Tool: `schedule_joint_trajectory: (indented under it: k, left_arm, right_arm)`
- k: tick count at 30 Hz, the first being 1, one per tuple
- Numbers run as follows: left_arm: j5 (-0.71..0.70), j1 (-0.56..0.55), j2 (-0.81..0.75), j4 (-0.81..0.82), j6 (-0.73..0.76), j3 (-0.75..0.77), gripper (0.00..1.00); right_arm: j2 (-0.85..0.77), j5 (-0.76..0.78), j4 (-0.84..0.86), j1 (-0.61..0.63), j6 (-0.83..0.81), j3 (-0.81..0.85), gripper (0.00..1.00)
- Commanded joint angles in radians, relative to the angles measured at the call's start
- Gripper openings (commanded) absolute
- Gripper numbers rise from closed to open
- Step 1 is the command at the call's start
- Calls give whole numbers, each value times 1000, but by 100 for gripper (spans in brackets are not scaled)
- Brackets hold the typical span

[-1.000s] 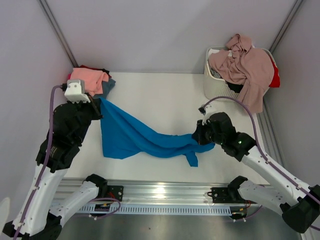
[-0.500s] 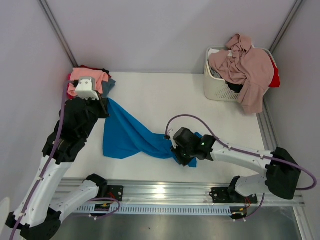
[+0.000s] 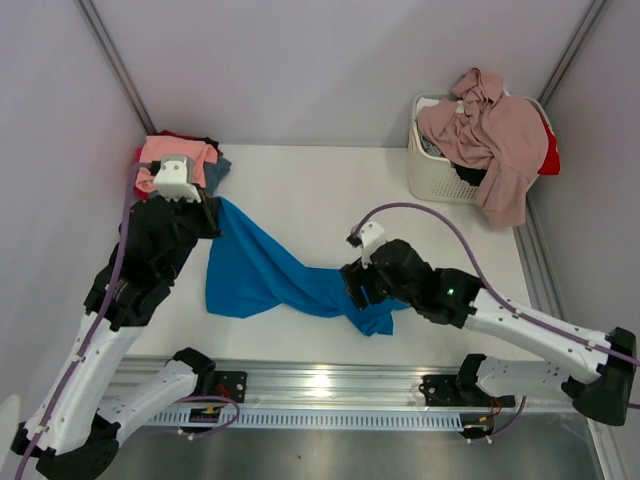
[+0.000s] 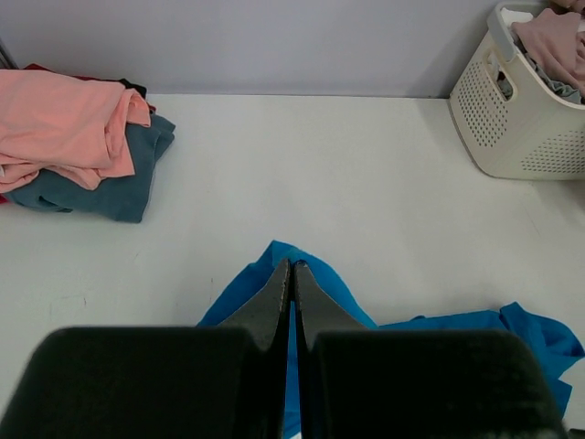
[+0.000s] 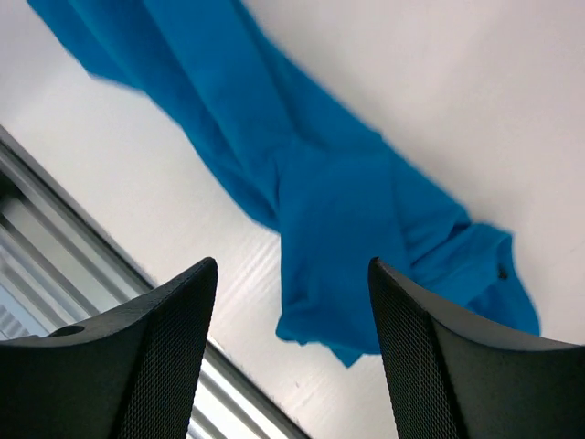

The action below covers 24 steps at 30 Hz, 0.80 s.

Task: Fold and stack the t-shirts
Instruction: Flatten out the tshirt

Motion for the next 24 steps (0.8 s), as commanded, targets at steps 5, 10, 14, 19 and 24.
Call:
schedule_joint_trajectory:
  k: [5, 10, 14, 19, 24]
  left_arm:
    - [15, -18, -9, 35, 19, 2, 1]
    - [28, -28, -4, 40, 18, -5, 1]
    - [34, -35, 1, 43, 19, -10, 1]
    - [37, -42, 1, 48, 19, -24, 1]
    - [42, -47, 2, 52, 18, -36, 1]
  right_arm:
    - [-82, 182, 15, -48, 55, 53, 70]
    - [-50, 278, -97, -126, 193, 33, 66]
    - [-85, 284, -114, -175, 276, -20, 65]
    - [-120, 219, -106, -227, 316, -87, 63]
    - [-119, 187, -118, -238, 348, -116, 61]
